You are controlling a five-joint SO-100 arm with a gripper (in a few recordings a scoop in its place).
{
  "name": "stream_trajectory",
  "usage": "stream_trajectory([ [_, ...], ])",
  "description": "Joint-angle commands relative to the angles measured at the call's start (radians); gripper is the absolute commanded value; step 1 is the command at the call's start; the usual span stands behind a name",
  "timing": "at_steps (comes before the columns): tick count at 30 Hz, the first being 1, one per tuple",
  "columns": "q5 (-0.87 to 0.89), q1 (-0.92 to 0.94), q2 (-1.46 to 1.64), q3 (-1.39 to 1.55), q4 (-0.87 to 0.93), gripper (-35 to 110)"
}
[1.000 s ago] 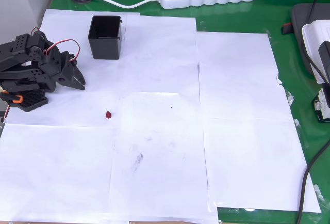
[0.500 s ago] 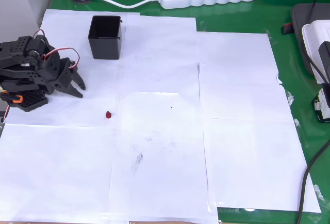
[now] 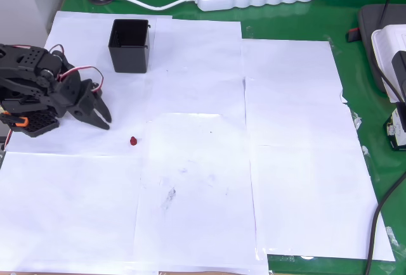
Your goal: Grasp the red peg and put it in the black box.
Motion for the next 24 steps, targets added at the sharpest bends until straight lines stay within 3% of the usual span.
stream_trajectory([
  [1,-0.015,0.038,0.084,0.023,-0.061,0],
  [7,-0.252,0.114,0.173,0.025,-0.052,0],
  [18,-0.318,0.124,0.249,0.028,-0.114,0],
  [24,-0.241,0.141,0.275,0.028,-0.187,0],
])
